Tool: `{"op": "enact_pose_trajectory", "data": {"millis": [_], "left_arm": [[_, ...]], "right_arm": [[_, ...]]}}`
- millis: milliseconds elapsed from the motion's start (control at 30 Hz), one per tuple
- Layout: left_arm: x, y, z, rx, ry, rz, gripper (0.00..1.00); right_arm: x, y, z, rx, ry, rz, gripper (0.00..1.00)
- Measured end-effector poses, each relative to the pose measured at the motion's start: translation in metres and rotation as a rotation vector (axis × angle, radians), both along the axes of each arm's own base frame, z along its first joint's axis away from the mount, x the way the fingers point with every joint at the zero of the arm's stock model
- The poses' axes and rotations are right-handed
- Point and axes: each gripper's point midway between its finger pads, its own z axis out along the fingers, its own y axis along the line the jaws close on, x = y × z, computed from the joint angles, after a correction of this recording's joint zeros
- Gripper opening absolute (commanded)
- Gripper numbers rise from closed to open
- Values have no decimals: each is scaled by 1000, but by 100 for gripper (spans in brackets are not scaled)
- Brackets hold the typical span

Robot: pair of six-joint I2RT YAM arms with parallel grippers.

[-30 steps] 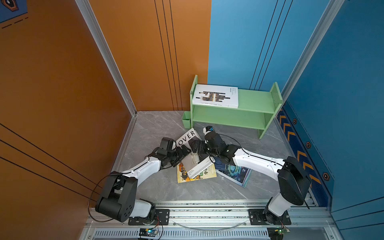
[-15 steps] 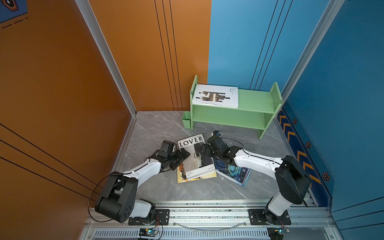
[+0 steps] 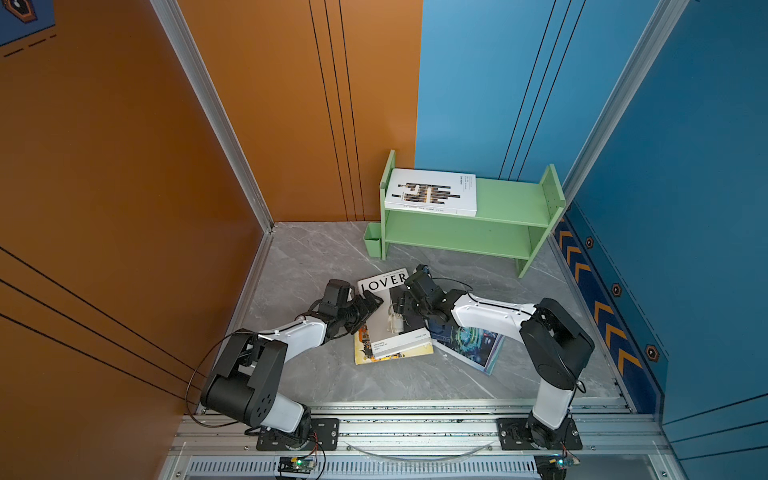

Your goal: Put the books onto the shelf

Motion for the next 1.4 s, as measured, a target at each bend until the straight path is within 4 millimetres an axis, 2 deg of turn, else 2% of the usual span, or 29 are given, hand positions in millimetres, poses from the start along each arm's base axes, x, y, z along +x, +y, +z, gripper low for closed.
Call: {"op": "enact_pose_trajectory", "data": {"millis": [300,567,633,733,833,900,1233,1400], "left_arm": [[12,-5,9,-147,-97,56,91],[31,-6,22,-349,-171,154,88],[34,-10,23,-410,-175,161,88],[32,-22,30,-483,-183,137,88],[32,-26,40,-518,-203,129,88],[32,-28,43,-530,-207,127,82],[29,-30,40,-537,-178,123,76],[14,-47,33,-532,-120,54,73]], "right_arm": [[20,-7,-5,37,-4,-50,72],[37,-20,-5,102,-4,-99,75],[38,-18,-4,118,-4,-92,76],[34,-6,0,161,2,-50,77],[36,-4,2,182,-2,-42,78],[36,-3,2,191,-5,-39,78],[39,-6,4,205,-9,-29,79],[41,-13,2,202,1,-27,79]]}}
